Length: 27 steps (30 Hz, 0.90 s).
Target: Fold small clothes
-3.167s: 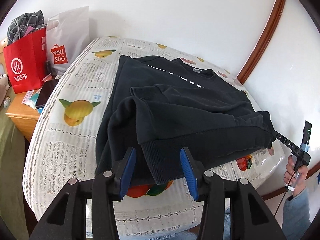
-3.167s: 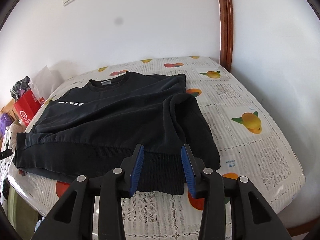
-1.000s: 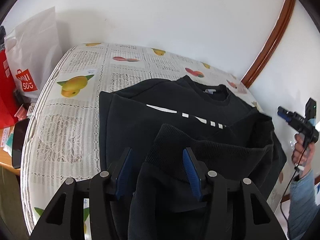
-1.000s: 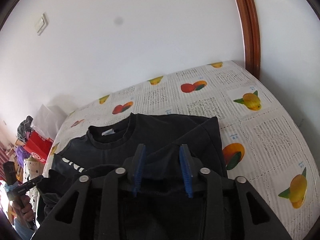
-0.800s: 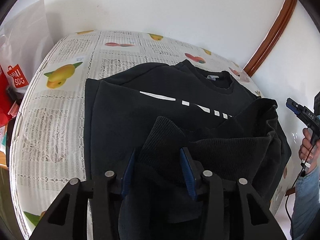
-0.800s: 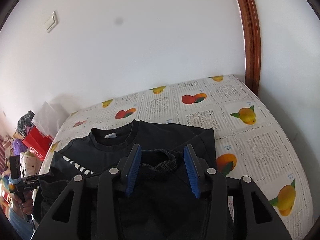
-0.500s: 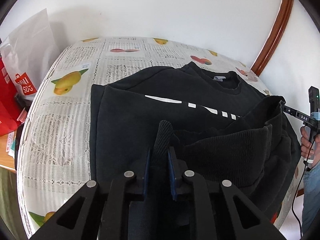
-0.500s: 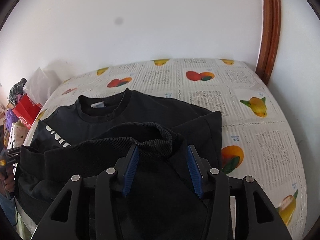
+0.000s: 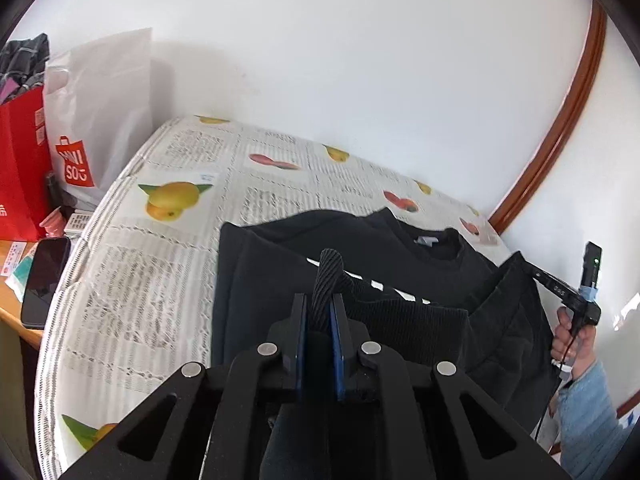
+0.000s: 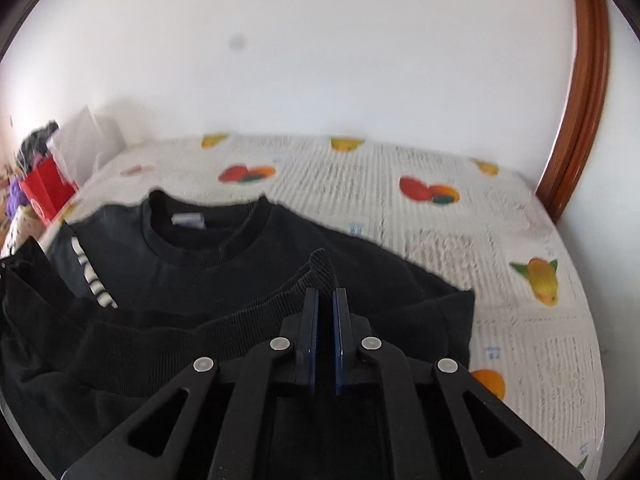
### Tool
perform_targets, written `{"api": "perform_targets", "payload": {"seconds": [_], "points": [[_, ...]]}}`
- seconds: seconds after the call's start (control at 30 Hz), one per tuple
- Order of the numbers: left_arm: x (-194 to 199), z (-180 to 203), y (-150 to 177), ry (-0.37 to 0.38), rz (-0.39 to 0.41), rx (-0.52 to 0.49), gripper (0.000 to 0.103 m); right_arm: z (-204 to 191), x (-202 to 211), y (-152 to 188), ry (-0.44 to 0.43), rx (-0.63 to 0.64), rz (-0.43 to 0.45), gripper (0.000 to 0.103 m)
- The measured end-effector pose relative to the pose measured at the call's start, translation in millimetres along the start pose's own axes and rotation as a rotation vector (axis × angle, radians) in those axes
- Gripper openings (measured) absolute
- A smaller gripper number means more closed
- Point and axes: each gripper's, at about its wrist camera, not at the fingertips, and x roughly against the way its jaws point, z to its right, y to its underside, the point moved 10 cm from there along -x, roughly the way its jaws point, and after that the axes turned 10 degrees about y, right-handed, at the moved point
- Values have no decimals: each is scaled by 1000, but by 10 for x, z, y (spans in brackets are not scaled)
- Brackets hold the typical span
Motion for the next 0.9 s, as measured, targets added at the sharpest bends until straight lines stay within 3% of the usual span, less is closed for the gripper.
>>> {"api": "perform_targets", "payload": {"seconds": [0.07,0.13,0.3,0.4,0.5,0.73,0.9], "points": [[-31,-49,-47,-39,1,-6,10,181,118,-143,-10,-93,53,6],[-134,-58,-59,-51,-8,-15,10,331,86,-202,13,-154,51,6],[-463,-152,39,-174,-86,-43,10,428,-366,58,111,-171,-107,5],[-547,-194,109,-223,-120,-73,10,609,-596,258,259,-165,-185,0],[-537,-210,121,-216,-126,-61,11,716,-600,278,200,-244,-191,0],[-518,-223,133,-215,-140,-38,15,703,-357,197,234,-227,-183,1],[-420,-204,177,-206,-152,-22,18,423,-45,99,199,-206,-173,12]]}}
